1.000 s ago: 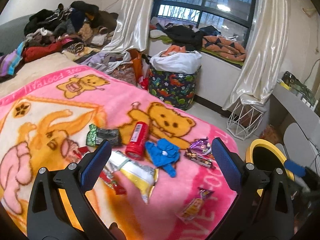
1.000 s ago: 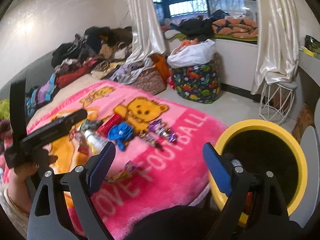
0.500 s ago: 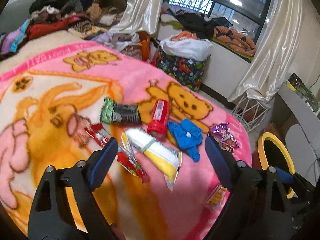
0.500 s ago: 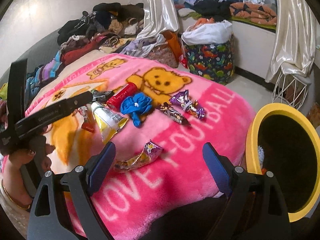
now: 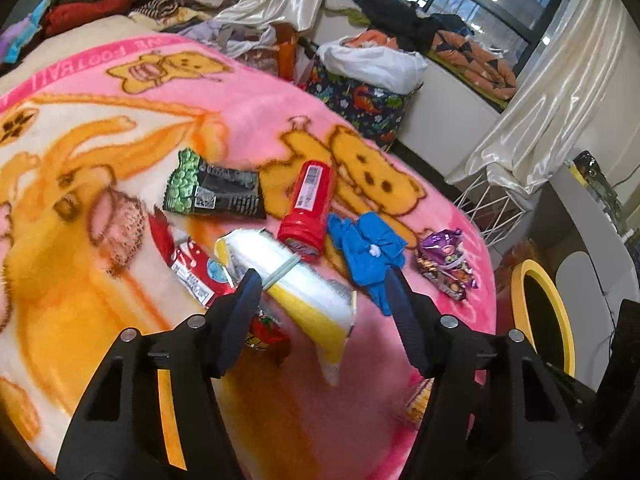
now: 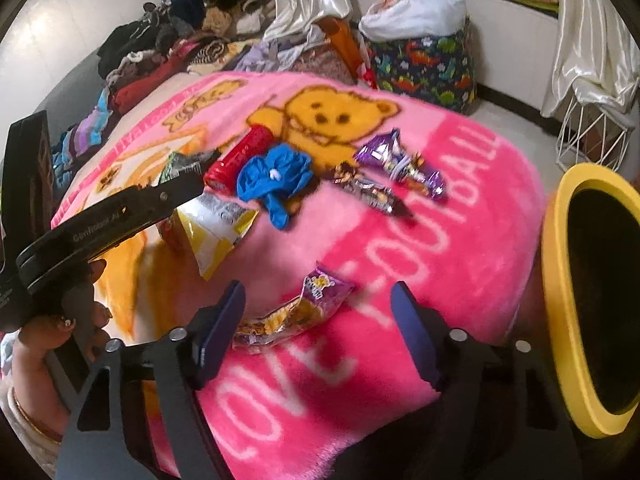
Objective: Collect trash
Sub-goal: 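Grasp the yellow-white snack bag with the left tool while the right tool grasps the purple chip bag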
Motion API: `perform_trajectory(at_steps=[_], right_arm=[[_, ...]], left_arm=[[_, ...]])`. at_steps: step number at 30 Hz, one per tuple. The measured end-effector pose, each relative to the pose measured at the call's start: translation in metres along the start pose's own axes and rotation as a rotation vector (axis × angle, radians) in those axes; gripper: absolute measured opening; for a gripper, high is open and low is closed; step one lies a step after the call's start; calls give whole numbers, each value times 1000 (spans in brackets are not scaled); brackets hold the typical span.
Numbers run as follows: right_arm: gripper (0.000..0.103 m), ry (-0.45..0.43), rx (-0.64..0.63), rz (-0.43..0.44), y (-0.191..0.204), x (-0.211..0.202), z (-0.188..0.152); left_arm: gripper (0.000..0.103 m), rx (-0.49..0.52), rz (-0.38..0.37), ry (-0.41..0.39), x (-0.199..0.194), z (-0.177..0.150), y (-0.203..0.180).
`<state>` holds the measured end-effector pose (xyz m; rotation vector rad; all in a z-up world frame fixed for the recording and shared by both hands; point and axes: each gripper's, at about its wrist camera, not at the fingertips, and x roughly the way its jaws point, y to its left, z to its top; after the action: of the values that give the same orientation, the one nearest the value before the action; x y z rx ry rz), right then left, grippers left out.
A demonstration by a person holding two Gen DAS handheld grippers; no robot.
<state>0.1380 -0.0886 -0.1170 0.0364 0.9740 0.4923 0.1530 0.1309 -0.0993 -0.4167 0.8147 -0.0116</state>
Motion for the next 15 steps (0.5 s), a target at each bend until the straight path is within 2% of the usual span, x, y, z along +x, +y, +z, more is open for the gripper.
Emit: perform_trajectory(at_steps=[2,5,8,10,12,14,15], right_arm=[[67,30,21,11,-2,8,1],[58,64,49,29,-4,18,1],[44,105,90,57,-8,31,1],[28,107,111,61,-11,32,1],[22,101,126,82,-15,31,0],[20,88,132,99,-16,27,-1],[20,78,136,108,-17,24,-1]], left_arm=[[55,-19,8,25,6,-1,4],[55,-35,10,32,11,-2,7],[51,-39,18,40,15,0,7],[46,-52,22,50,19,1,8],[41,-56,33,55,22,2,8],[39,-60,34,59,24,2,8],[35,-58,34,62,25,1,8]])
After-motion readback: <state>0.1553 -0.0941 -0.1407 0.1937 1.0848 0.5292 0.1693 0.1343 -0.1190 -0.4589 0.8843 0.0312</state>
